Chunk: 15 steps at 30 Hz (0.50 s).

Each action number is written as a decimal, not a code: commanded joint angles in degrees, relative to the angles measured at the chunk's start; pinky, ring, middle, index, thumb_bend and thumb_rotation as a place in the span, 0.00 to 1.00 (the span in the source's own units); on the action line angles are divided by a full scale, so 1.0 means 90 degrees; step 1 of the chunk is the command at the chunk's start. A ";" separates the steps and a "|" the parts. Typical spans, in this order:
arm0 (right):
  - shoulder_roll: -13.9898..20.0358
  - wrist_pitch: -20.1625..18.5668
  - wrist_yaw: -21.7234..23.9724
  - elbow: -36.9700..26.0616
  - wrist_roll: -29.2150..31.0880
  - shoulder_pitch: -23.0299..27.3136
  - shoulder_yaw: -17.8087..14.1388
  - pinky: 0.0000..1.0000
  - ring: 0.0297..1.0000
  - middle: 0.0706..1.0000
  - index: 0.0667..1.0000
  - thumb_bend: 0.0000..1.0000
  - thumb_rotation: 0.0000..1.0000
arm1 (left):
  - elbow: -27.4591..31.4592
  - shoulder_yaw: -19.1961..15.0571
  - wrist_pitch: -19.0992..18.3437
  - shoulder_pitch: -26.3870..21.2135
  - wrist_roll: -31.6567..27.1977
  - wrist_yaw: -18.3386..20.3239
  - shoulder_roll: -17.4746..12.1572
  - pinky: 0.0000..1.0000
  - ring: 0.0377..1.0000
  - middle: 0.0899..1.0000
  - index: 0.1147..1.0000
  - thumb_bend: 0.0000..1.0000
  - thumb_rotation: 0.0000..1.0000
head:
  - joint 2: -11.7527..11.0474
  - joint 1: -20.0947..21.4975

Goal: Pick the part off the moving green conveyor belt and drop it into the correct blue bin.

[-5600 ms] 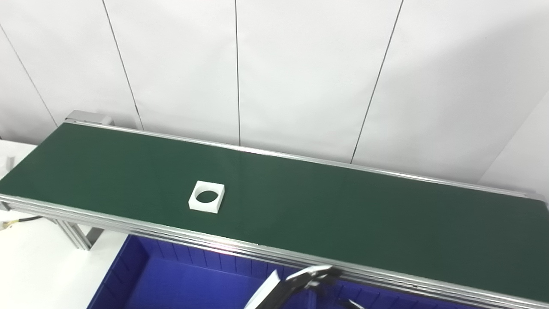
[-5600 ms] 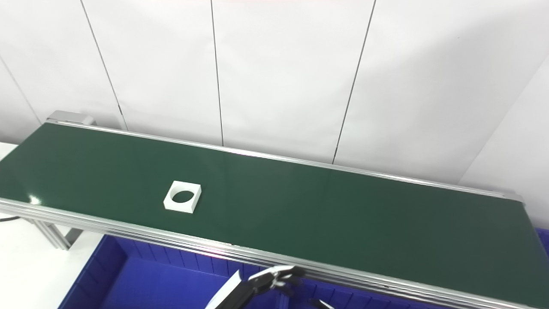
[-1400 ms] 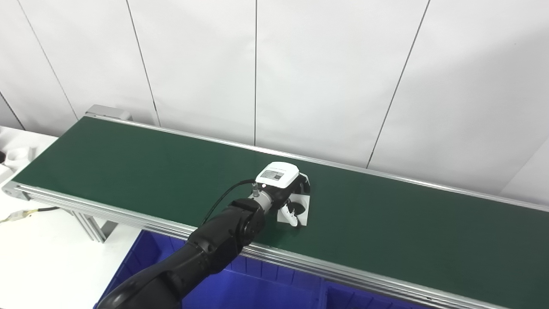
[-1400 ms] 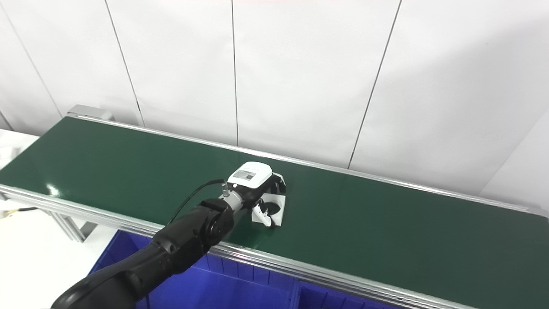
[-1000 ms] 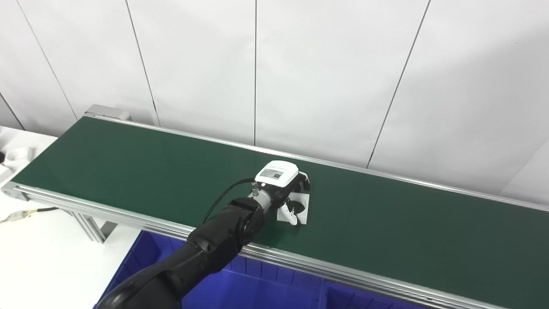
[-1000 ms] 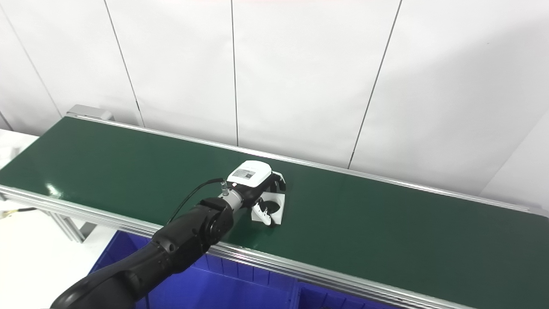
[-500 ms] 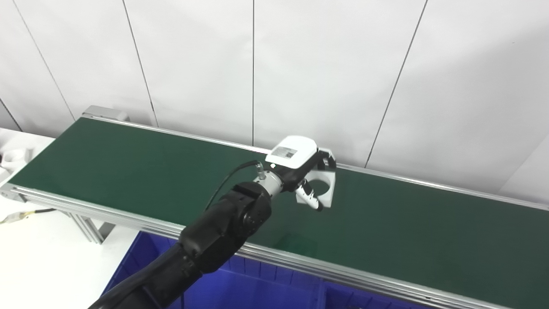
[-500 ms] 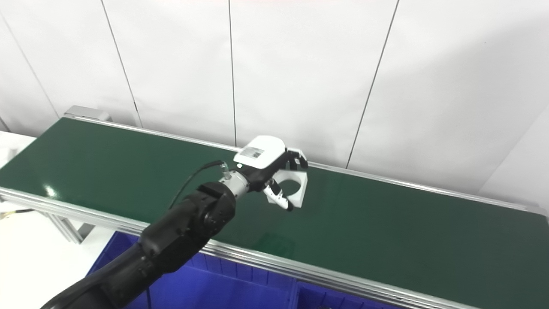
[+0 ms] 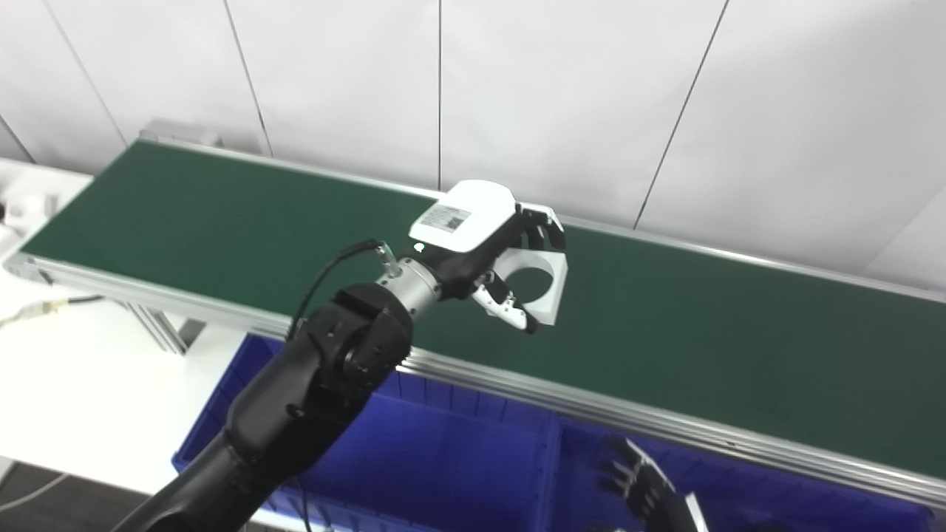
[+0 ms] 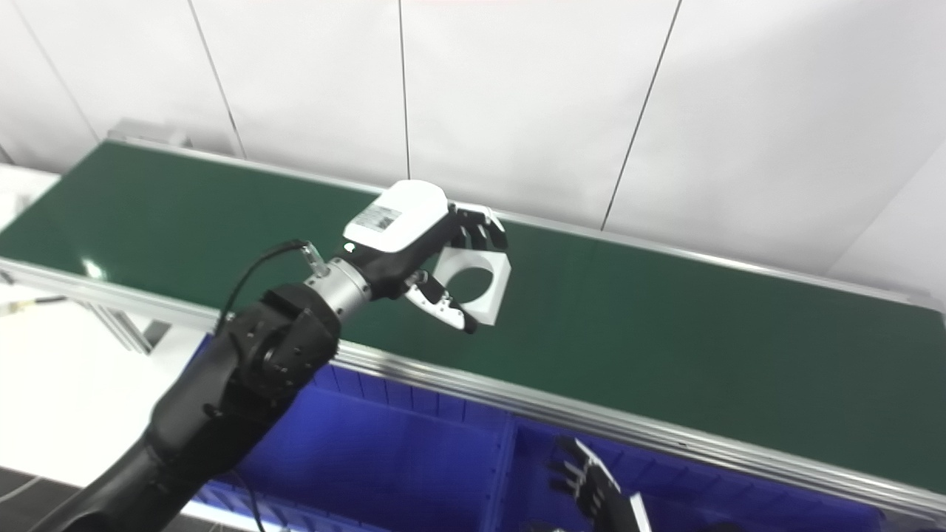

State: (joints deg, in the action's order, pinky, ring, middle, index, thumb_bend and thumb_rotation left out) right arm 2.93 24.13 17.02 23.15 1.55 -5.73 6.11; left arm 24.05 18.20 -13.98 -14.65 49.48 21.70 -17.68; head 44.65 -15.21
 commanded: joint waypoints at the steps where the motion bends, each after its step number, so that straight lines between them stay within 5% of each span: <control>1: -0.0006 0.0310 0.0083 -0.0295 0.0102 0.0016 -0.0023 0.72 0.79 0.87 0.81 0.94 0.33 | 0.0263 -0.0033 0.0048 0.0237 0.0095 0.0004 -0.0053 0.39 0.40 0.50 0.59 0.50 0.00 | 0.0101 0.0035; 15: 0.0006 0.0311 -0.0045 -0.0732 -0.0036 -0.0050 0.0107 0.72 0.78 0.87 0.80 0.92 0.32 | -0.0245 0.0082 0.0487 0.1738 0.0344 -0.0200 -0.0125 0.45 0.41 0.50 0.59 0.50 0.00 | 0.0523 0.0243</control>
State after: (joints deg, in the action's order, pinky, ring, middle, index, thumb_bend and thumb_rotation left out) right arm 2.98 24.13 16.71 18.49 0.94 -6.59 6.86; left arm 21.66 19.09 -10.78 1.04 51.82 21.19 -18.35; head 49.04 -13.10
